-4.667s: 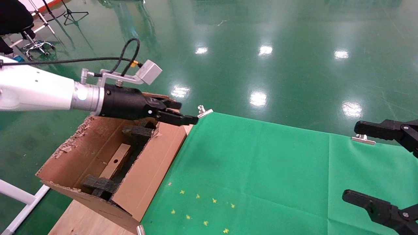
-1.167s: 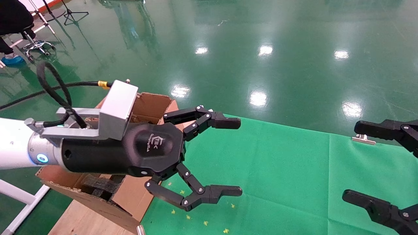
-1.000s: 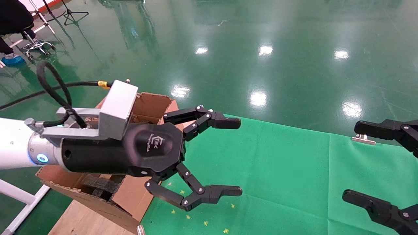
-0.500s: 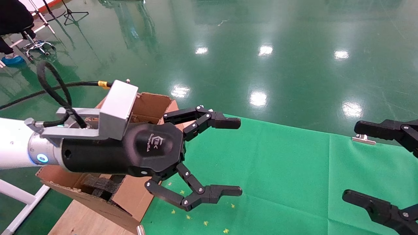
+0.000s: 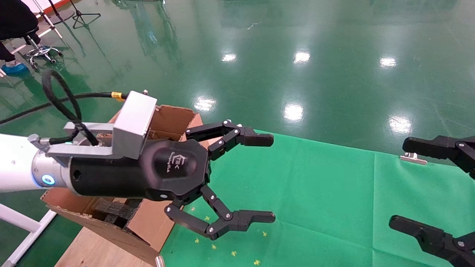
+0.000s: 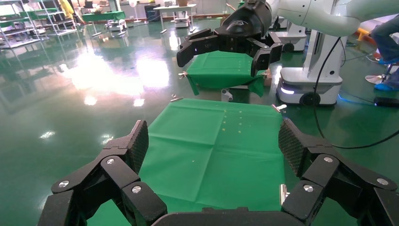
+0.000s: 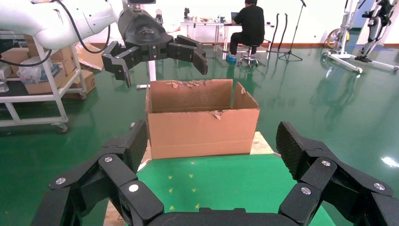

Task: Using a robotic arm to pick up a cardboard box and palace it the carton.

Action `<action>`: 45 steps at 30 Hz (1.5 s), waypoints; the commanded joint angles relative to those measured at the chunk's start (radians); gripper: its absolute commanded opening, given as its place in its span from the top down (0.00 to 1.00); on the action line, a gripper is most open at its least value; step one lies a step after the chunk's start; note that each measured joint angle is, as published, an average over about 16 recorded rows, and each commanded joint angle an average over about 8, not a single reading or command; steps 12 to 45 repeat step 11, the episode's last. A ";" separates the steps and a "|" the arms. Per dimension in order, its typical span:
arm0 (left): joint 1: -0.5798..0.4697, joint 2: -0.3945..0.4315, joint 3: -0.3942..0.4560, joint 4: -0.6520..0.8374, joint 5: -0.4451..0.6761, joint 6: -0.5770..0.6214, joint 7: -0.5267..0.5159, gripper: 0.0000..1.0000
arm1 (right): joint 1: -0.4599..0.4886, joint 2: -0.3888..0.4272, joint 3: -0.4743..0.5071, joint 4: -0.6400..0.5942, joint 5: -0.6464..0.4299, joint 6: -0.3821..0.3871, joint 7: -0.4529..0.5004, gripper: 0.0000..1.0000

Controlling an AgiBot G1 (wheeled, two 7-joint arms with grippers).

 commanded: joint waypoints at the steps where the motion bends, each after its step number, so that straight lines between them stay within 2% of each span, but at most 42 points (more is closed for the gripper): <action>1: 0.000 0.000 0.000 0.000 0.000 0.000 0.000 0.00 | 0.000 0.000 0.000 0.000 0.000 0.000 0.000 0.00; 45: 0.000 0.000 0.000 0.000 0.000 0.000 0.000 0.00 | 0.000 0.000 0.000 0.000 0.000 0.000 0.000 0.00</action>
